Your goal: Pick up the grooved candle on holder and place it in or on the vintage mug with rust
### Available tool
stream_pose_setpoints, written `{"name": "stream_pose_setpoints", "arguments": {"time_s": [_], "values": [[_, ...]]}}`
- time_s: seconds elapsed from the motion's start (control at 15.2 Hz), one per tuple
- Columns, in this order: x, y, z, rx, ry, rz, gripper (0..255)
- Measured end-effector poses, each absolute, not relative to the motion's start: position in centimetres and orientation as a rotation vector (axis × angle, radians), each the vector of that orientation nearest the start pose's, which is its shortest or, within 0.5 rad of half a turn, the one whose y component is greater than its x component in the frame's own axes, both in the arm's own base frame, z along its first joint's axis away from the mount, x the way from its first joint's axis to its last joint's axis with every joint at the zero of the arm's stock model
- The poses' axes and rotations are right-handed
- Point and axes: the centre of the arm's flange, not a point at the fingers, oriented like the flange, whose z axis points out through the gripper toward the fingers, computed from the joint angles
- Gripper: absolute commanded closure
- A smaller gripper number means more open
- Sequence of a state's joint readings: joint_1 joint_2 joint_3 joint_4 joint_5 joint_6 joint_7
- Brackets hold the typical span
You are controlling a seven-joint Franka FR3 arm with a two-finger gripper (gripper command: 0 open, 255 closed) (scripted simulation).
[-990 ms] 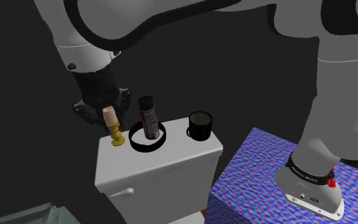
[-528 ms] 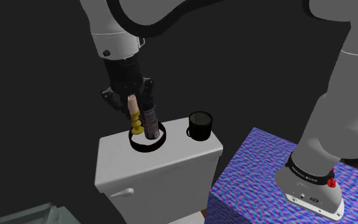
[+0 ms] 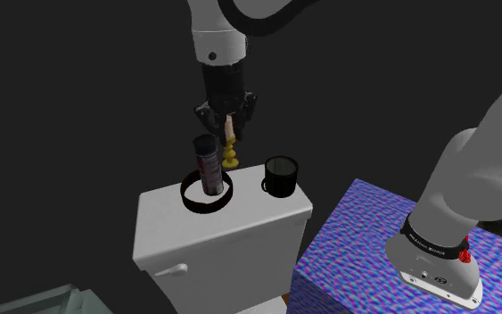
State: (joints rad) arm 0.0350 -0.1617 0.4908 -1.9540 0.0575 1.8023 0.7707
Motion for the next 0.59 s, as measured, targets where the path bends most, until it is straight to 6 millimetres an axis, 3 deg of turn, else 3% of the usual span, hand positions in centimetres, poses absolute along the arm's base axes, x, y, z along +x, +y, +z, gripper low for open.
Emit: {"name": "stream_pose_setpoints", "arguments": {"time_s": [0.59], "values": [[40.0, 16.0, 54.3, -3.134, 0.417, -0.008, 255]]}}
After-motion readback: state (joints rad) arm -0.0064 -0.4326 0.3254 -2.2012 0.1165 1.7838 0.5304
